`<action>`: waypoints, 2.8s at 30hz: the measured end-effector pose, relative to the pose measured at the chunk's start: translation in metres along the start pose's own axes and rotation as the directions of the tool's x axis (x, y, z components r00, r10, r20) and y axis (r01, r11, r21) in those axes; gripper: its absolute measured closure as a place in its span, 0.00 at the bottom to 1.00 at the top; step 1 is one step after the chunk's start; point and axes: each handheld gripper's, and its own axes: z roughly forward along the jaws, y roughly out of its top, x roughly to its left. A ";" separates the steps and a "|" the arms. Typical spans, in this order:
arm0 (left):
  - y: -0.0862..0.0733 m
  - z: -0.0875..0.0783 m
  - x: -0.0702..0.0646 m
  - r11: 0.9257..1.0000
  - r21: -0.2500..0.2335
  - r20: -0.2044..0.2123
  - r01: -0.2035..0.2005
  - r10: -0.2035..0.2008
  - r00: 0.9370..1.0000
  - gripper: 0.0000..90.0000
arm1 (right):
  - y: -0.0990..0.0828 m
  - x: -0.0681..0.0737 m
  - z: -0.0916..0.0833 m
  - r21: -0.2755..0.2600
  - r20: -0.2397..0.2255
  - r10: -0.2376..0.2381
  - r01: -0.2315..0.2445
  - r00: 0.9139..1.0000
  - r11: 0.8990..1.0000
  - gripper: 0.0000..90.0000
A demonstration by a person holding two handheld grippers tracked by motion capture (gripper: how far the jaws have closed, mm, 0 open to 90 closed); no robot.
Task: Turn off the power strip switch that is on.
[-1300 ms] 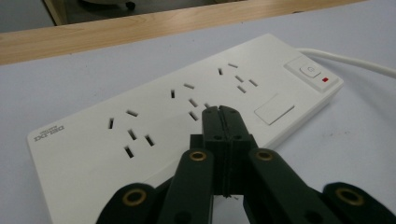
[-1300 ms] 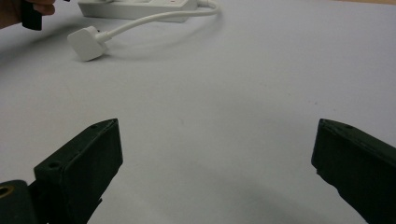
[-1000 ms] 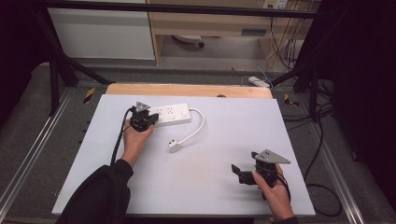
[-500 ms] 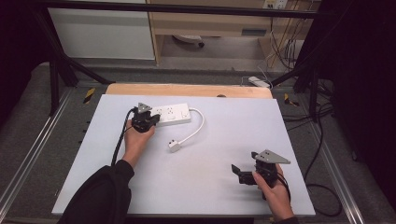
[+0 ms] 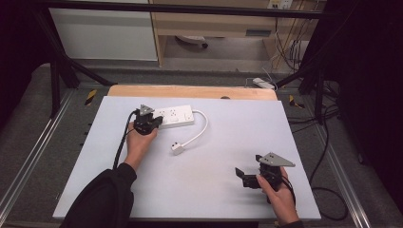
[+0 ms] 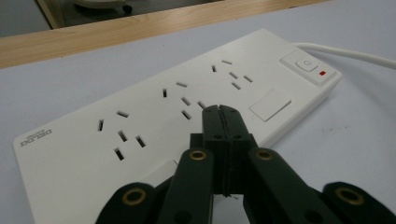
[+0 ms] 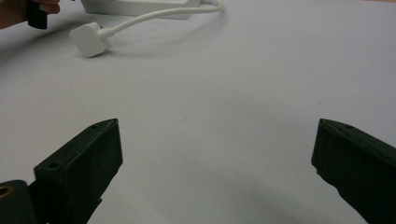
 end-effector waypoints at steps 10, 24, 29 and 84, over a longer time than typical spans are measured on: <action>-0.002 0.002 -0.002 1.000 -0.012 0.007 -0.004 0.004 1.000 1.00 | 0.000 0.000 0.000 0.000 -0.001 -0.002 0.002 1.000 1.000 0.03; -0.002 0.002 -0.002 1.000 -0.014 0.011 -0.005 0.005 1.000 1.00 | 0.000 0.000 0.000 0.001 -0.001 -0.002 0.002 1.000 1.000 0.03; -0.003 0.003 -0.003 1.000 -0.024 0.014 -0.001 0.001 1.000 1.00 | 0.000 0.000 0.000 0.004 -0.001 -0.005 0.006 1.000 1.000 0.03; 0.007 -0.014 0.003 0.995 -0.083 -0.001 0.050 -0.050 0.999 0.64 | 0.000 0.000 -0.001 -0.006 -0.006 0.002 -0.002 1.000 1.000 0.03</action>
